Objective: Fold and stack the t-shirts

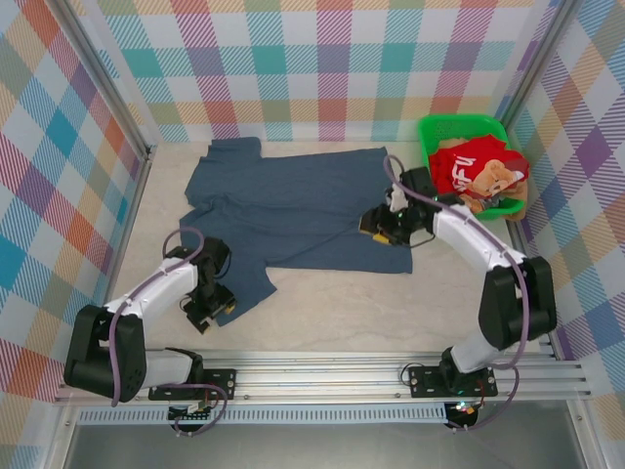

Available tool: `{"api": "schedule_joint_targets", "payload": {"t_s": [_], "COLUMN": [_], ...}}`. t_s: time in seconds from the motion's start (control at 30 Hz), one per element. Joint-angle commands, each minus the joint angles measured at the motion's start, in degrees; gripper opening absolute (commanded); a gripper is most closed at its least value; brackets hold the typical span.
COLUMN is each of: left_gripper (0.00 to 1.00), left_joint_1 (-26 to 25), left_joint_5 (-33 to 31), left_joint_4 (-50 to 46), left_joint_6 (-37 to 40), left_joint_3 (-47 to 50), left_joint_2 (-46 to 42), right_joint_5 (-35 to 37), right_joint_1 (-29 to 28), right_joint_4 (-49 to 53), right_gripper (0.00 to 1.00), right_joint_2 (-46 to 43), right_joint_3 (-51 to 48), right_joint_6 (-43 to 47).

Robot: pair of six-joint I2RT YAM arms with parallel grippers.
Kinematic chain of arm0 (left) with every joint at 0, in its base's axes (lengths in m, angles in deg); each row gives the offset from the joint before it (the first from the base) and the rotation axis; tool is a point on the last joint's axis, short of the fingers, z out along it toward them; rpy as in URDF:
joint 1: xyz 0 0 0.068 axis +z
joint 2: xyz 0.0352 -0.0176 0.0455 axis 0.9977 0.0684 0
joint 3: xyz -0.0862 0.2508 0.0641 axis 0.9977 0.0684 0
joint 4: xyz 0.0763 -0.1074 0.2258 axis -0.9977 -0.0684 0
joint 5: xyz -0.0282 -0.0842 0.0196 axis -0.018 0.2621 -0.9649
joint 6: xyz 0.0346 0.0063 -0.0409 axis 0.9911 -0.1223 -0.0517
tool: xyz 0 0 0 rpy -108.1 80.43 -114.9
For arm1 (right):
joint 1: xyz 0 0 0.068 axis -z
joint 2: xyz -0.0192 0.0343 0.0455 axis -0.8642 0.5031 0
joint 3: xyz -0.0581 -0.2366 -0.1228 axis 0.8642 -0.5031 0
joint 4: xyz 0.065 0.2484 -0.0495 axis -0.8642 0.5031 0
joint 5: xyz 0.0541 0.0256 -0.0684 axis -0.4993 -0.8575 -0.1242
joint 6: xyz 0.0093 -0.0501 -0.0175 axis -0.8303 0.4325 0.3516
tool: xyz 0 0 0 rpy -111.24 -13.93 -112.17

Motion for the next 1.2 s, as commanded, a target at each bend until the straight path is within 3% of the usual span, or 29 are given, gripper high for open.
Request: {"api": "schedule_joint_targets", "payload": {"t_s": [0.0, 0.43, 0.6, 0.67, 0.77, 1.0, 1.17], "left_gripper": [0.6, 0.41, 0.24, 0.15, 0.01, 0.0, 0.0], "left_joint_1": [-0.86, -1.56, -1.65, -1.67, -1.74, -1.92, -1.94], "left_joint_5": [0.79, 2.0, 1.37, 0.53, -0.73, -1.84, -3.06], "left_joint_4": [3.22, 10.31, 10.65, 9.54, 6.54, -1.78, -3.85], "left_joint_6": [-1.93, -0.36, -0.43, -0.43, -0.73, -2.86, -3.66], "left_joint_3": [0.91, 3.58, 3.37, 2.73, 1.66, -1.49, -1.61], "left_joint_2": [-0.76, 5.07, 4.94, 4.08, 1.24, -6.01, -8.2], "right_joint_5": [-9.67, -10.16, -8.55, -4.57, 7.63, 21.89, 24.11], "right_joint_1": [-0.58, -0.58, -0.61, -0.6, -0.08, 6.43, 7.1], "right_joint_4": [-6.04, -5.36, -3.86, -1.1, 7.79, 15.35, 13.73], "right_gripper": [0.5, 0.48, 0.47, 0.45, 0.45, 0.43, 0.43], "right_joint_2": [-3.81, -5.68, -4.87, -5.08, -4.72, -2.13, 3.7], "right_joint_3": [-5.73, -8.29, -7.82, -7.31, -5.71, -7.37, -5.45], "right_joint_6": [1.4, -0.46, -0.42, -0.23, -2.61, -12.18, -13.68]}}
